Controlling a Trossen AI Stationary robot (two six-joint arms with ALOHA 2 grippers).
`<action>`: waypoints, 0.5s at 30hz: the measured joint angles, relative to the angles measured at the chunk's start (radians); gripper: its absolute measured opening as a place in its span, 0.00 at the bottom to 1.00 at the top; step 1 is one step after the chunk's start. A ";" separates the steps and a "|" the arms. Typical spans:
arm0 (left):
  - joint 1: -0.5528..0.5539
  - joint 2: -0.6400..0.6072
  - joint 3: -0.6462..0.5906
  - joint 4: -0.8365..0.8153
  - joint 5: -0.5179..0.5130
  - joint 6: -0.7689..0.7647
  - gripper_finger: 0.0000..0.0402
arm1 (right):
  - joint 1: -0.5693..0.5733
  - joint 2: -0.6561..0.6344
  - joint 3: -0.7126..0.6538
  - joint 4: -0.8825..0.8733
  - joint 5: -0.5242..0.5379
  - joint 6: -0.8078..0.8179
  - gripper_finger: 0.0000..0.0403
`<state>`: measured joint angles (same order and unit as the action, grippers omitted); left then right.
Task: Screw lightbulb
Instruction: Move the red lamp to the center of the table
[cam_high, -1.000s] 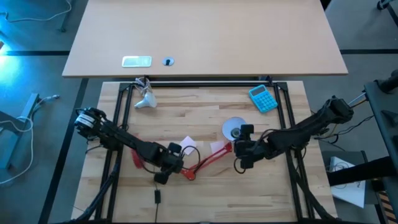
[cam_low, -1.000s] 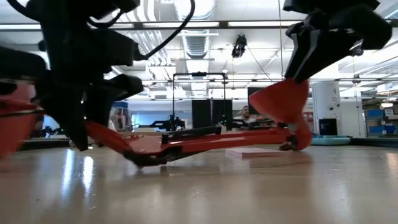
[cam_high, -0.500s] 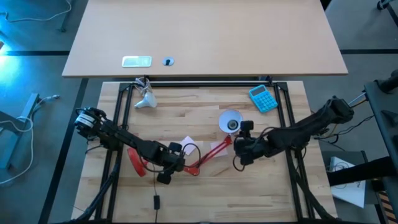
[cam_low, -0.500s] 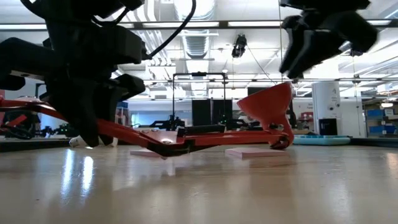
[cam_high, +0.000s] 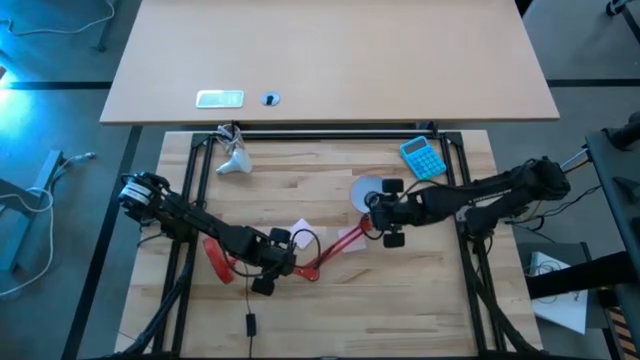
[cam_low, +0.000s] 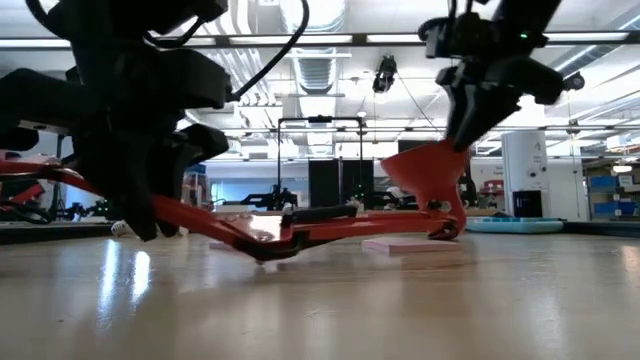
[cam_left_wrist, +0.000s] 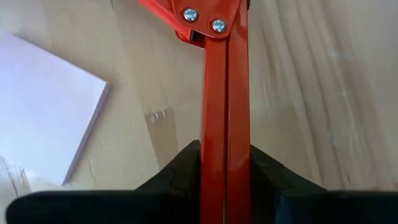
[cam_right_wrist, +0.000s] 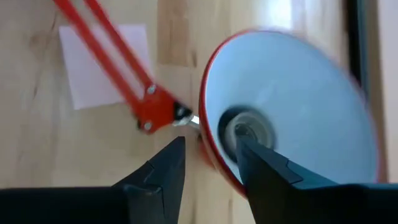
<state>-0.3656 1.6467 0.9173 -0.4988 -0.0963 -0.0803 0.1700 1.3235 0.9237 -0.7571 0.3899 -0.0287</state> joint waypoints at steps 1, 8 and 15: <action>0.000 -0.008 -0.010 0.001 0.001 0.000 0.20 | 0.010 0.000 -0.009 -0.008 -0.006 0.018 0.33; 0.001 -0.110 -0.113 0.100 0.021 -0.045 0.20 | 0.071 0.000 -0.054 -0.021 -0.021 0.145 0.33; 0.001 -0.181 -0.183 0.130 0.011 -0.112 0.22 | 0.080 -0.015 0.046 -0.052 -0.032 0.187 0.40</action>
<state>-0.3645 1.4655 0.7342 -0.3683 -0.0856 -0.1926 0.2504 1.3088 0.9698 -0.8091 0.3581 0.1582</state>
